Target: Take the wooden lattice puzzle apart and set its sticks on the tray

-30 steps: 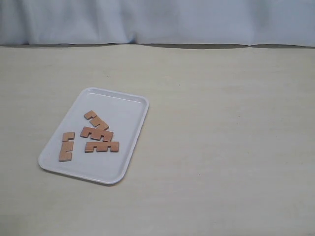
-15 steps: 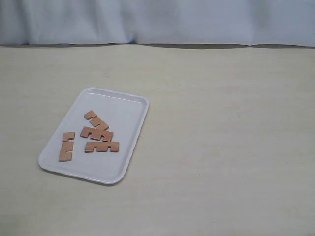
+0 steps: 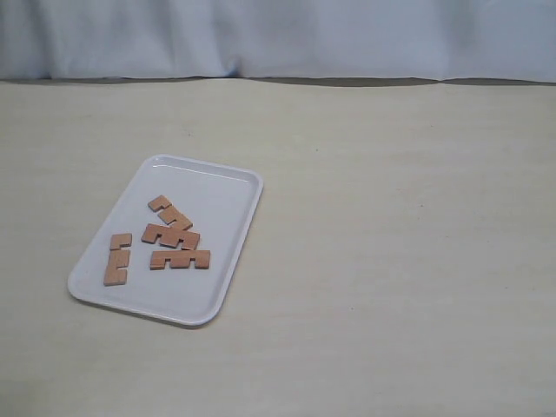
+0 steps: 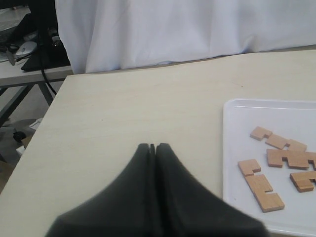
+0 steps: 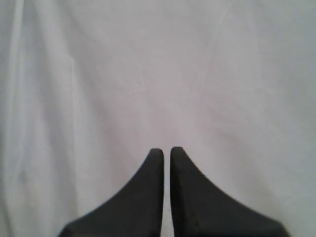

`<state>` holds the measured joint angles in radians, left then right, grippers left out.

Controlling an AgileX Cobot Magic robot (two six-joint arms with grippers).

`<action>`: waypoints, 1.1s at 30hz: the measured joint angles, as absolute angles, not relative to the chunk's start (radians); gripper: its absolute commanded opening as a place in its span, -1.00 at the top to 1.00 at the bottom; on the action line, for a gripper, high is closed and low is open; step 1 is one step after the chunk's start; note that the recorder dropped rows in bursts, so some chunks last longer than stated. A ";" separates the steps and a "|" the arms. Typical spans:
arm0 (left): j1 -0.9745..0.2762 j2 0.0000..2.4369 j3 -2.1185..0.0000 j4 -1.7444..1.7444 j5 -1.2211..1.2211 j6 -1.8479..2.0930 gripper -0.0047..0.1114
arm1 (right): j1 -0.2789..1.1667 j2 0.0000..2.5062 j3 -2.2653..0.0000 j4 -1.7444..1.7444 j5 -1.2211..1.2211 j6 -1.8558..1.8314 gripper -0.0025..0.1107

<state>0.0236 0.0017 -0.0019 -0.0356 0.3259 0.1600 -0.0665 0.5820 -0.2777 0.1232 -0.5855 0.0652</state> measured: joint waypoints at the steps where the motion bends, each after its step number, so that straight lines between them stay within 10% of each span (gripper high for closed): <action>1: 0.024 0.002 -0.002 -0.036 0.326 0.160 0.92 | -0.066 0.582 -0.278 0.123 -0.585 0.065 0.88; 33: 0.024 0.002 -0.002 -0.036 0.326 0.160 0.92 | -0.060 0.005 -0.003 -0.061 -0.308 0.065 0.88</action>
<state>0.0236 0.0017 -0.0019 -0.0356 0.3259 0.1600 -0.0596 0.0050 -0.0026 -0.0614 -0.3077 0.0652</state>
